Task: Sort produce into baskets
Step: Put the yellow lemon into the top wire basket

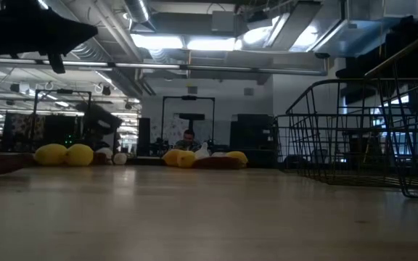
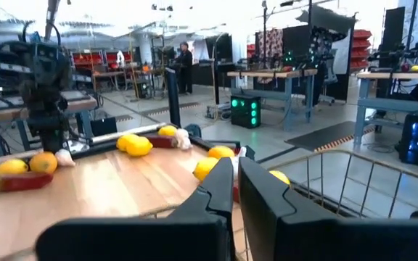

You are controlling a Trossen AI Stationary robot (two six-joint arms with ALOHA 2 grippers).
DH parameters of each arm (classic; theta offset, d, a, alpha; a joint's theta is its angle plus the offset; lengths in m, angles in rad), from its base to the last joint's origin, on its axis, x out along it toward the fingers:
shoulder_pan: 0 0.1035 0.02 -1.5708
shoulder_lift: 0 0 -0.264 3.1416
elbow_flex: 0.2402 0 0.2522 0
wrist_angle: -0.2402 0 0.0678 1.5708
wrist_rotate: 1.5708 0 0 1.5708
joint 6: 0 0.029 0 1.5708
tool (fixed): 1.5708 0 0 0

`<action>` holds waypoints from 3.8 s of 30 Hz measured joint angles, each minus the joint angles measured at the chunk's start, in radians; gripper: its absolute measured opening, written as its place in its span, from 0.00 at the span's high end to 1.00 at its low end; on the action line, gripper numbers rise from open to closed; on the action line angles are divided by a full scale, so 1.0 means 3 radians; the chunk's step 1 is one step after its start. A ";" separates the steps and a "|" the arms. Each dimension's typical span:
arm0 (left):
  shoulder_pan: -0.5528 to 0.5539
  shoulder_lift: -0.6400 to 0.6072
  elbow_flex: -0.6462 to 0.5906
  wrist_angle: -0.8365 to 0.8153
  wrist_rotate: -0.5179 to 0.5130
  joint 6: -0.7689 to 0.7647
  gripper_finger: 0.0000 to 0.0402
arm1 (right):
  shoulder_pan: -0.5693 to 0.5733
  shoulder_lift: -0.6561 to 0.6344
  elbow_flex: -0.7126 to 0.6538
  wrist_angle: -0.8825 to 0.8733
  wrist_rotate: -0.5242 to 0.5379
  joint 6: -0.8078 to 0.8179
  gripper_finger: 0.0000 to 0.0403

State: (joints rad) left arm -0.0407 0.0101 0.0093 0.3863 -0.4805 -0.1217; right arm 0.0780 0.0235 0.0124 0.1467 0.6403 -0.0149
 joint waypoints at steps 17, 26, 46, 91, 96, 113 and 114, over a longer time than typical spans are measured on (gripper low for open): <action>0.0206 0.0234 0.0007 0.0088 -0.0237 -0.0186 0.99 | 0.0000 0.0001 0.0000 0.0562 0.0276 -0.0234 0.94; 0.0423 0.1108 0.0505 0.0087 -0.0239 -0.0024 0.99 | 0.0000 0.0001 0.0000 0.0586 0.0276 -0.0363 0.94; 0.0739 0.3302 0.1866 0.0193 -0.0238 0.0279 0.99 | 0.0000 0.0000 -0.0001 0.0884 0.0100 -0.0212 0.94; 0.1747 0.5508 0.3348 -0.1523 0.0416 -0.0014 0.34 | 0.0000 0.0001 -0.0001 0.0901 -0.0130 -0.0054 0.94; 0.1891 0.5646 0.3371 -0.1578 0.0631 -0.0304 0.34 | 0.0000 0.0001 -0.0001 0.0900 -0.0103 -0.0057 0.94; 0.2137 0.6169 0.4016 -0.2266 0.0908 -0.0465 0.34 | 0.0000 0.0000 0.0000 0.0817 -0.0094 -0.0058 0.94; 0.2135 0.6192 0.4016 -0.2269 0.0910 -0.0466 0.34 | 0.0000 0.0001 -0.0001 0.0817 -0.0096 -0.0058 0.94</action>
State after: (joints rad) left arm 0.5999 1.8676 1.2140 -0.2945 -0.2075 -0.2616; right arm 0.0780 0.0237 0.0121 0.3920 0.6114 -0.0322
